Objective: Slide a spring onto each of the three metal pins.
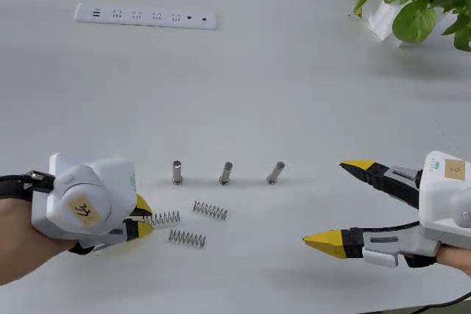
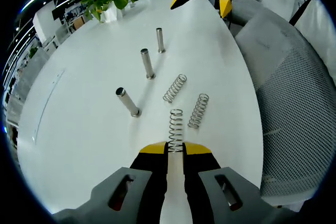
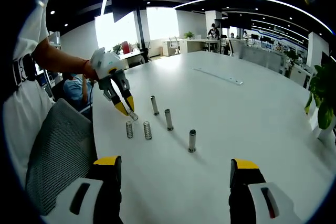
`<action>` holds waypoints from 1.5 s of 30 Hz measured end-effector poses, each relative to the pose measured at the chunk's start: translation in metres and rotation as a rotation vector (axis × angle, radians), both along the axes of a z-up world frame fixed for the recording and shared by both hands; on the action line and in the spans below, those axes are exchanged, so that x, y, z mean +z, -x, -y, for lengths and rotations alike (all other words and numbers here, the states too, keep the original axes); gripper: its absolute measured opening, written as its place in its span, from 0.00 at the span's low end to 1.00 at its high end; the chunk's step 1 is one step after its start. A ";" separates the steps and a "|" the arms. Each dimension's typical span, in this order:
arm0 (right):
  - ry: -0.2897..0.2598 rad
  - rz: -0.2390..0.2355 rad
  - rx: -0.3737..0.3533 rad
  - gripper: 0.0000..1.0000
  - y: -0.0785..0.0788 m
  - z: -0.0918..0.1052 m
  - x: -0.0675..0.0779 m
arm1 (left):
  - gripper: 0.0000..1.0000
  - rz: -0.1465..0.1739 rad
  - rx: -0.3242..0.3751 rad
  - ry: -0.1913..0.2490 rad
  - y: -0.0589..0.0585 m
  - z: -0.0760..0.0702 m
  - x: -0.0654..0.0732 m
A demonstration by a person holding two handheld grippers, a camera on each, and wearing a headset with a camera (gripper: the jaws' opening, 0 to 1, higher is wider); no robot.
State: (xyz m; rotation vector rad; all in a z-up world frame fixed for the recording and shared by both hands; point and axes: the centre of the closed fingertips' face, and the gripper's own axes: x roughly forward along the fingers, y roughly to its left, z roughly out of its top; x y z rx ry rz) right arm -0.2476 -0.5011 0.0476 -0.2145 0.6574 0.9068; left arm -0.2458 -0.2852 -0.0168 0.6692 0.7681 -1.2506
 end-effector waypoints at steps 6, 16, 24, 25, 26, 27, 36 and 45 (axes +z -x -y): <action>-0.020 0.034 0.027 0.83 -0.006 -0.012 0.022 | 0.07 0.031 0.065 0.091 -0.001 0.005 0.029; -0.131 0.053 0.118 0.73 -0.013 -0.059 0.073 | 0.07 0.075 0.184 0.326 -0.007 0.030 0.090; -0.205 0.013 0.214 0.56 -0.008 -0.103 0.097 | 0.07 0.093 0.209 0.434 -0.005 0.047 0.118; -0.213 0.018 0.218 0.53 -0.008 -0.107 0.099 | 0.07 0.094 0.210 0.444 -0.005 0.049 0.121; -0.232 0.024 0.223 0.52 -0.009 -0.112 0.103 | 0.07 0.095 0.210 0.457 -0.004 0.051 0.124; -0.244 0.022 0.221 0.51 -0.009 -0.115 0.105 | 0.07 0.098 0.209 0.463 -0.004 0.052 0.125; -0.258 -0.009 0.254 0.35 -0.006 -0.131 0.106 | 0.07 0.100 0.216 0.547 -0.002 0.063 0.141; -0.270 -0.028 0.284 0.22 -0.007 -0.135 0.109 | 0.07 0.098 0.207 0.582 0.000 0.068 0.148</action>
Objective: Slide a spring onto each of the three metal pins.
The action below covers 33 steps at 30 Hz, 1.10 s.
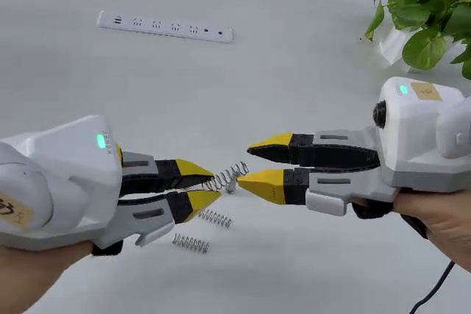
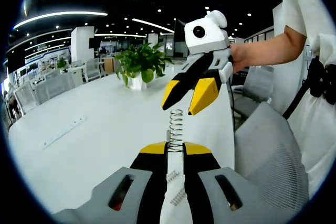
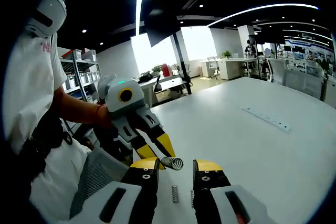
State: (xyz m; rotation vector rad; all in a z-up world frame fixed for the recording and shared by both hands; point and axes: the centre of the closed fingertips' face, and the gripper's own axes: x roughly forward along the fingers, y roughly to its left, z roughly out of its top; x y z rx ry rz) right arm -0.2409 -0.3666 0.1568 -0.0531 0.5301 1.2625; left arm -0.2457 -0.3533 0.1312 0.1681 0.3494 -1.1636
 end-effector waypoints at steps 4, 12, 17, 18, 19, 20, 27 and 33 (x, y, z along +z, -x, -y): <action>-0.019 -0.022 0.012 0.16 0.002 -0.001 0.002 | 0.07 0.000 0.006 0.011 -0.001 -0.001 0.002; -0.044 -0.046 -0.001 0.13 0.002 -0.001 0.004 | 0.07 0.000 0.000 0.044 0.000 0.000 0.008; -0.058 -0.057 0.000 0.10 0.004 -0.003 0.006 | 0.07 -0.002 0.000 0.056 0.000 0.000 0.009; -0.060 -0.059 0.000 0.10 0.004 -0.003 0.006 | 0.07 -0.001 0.000 0.057 0.000 0.000 0.010; -0.066 -0.062 -0.002 0.09 0.004 -0.003 0.007 | 0.07 -0.002 -0.001 0.061 0.000 0.001 0.010; -0.071 -0.067 -0.005 0.09 0.004 -0.004 0.008 | 0.07 -0.004 0.000 0.063 0.000 0.001 0.010; -0.096 -0.083 -0.014 0.07 0.003 -0.004 0.009 | 0.07 -0.008 0.000 0.072 0.001 0.001 0.011; -0.096 -0.082 -0.009 0.07 0.003 -0.005 0.010 | 0.07 -0.012 -0.005 0.069 0.002 0.001 0.010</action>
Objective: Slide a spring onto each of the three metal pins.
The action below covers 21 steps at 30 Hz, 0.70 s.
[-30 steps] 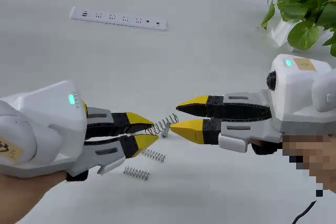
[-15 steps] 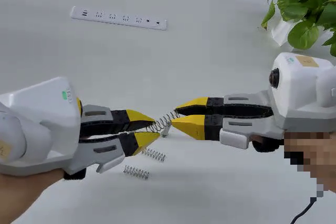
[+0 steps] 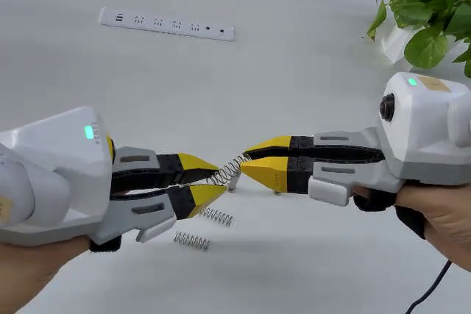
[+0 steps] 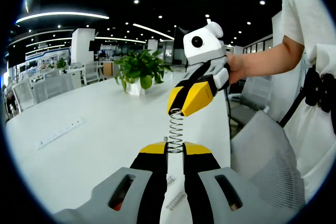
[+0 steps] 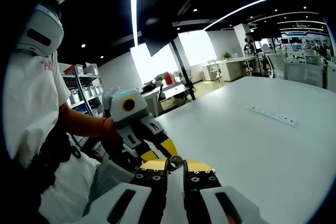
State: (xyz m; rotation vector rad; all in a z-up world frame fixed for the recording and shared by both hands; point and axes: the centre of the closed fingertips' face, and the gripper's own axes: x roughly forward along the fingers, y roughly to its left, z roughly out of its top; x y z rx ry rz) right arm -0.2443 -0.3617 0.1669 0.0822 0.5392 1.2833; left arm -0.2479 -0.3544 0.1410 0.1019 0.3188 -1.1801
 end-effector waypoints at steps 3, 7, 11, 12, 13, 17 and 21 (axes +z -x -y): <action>0.008 0.002 0.004 0.07 0.001 -0.001 0.000 | 0.07 -0.001 -0.004 -0.002 0.001 0.001 0.000; 0.015 0.011 0.015 0.07 0.004 -0.003 0.002 | 0.07 -0.001 -0.008 -0.005 0.001 0.001 -0.001; 0.026 0.020 0.023 0.06 0.005 -0.004 0.003 | 0.07 -0.001 -0.012 -0.008 0.001 0.002 -0.002; 0.027 0.021 0.023 0.06 0.005 -0.004 0.003 | 0.07 -0.002 -0.012 -0.008 0.001 0.002 -0.002; 0.029 0.023 0.025 0.06 0.005 -0.004 0.003 | 0.07 -0.003 -0.012 -0.007 0.001 0.002 -0.002; 0.036 0.025 0.031 0.06 0.006 -0.005 0.003 | 0.07 -0.006 -0.015 -0.009 0.002 0.002 -0.003; 0.045 0.032 0.039 0.06 0.006 -0.006 0.003 | 0.07 -0.007 -0.020 -0.012 0.003 0.003 -0.003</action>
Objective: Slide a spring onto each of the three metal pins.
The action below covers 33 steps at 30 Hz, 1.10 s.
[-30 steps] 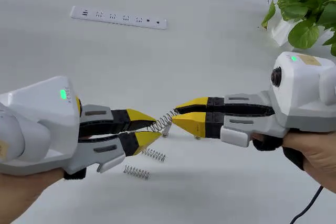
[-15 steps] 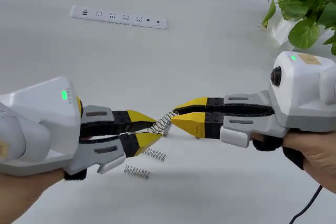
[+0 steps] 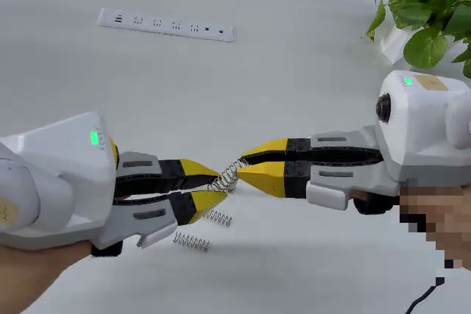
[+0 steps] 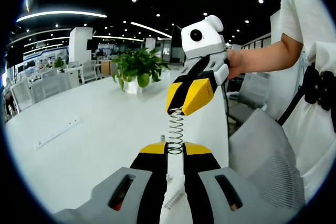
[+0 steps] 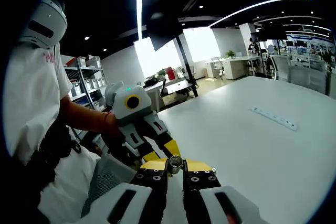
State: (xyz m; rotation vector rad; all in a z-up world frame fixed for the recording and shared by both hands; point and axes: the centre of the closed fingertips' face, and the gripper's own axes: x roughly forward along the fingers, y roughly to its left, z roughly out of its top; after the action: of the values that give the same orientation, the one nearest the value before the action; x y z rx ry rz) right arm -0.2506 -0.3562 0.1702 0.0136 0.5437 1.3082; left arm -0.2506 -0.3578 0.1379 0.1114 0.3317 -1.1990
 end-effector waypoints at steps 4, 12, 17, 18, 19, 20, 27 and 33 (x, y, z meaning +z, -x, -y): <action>0.002 0.005 0.006 0.06 -0.001 -0.001 0.001 | 0.07 -0.004 -0.004 0.001 0.000 0.001 0.000; 0.006 0.007 0.014 0.06 0.000 -0.001 0.002 | 0.07 -0.002 -0.010 -0.007 0.000 0.002 -0.001; 0.011 0.012 0.024 0.06 0.001 -0.002 0.003 | 0.07 -0.005 -0.016 -0.014 0.001 0.002 -0.003; 0.013 0.014 0.026 0.06 0.001 -0.002 0.003 | 0.07 -0.005 -0.017 -0.014 0.001 0.002 -0.003; 0.015 0.017 0.027 0.06 0.002 -0.002 0.003 | 0.07 -0.004 -0.019 -0.016 0.001 0.003 -0.004; 0.019 0.021 0.031 0.06 0.002 -0.002 0.004 | 0.07 -0.004 -0.019 -0.017 0.001 0.003 -0.004; 0.040 0.038 0.045 0.06 0.003 -0.002 0.003 | 0.07 -0.009 -0.022 -0.018 0.001 0.004 -0.005; 0.058 0.060 0.060 0.06 0.004 -0.002 0.003 | 0.07 -0.017 -0.022 -0.015 0.002 0.005 -0.005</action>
State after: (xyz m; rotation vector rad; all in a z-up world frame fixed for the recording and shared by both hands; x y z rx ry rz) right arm -0.2542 -0.3538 0.1729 -0.0903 0.5336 1.3464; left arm -0.2527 -0.3626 0.1325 0.1178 0.3550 -1.2204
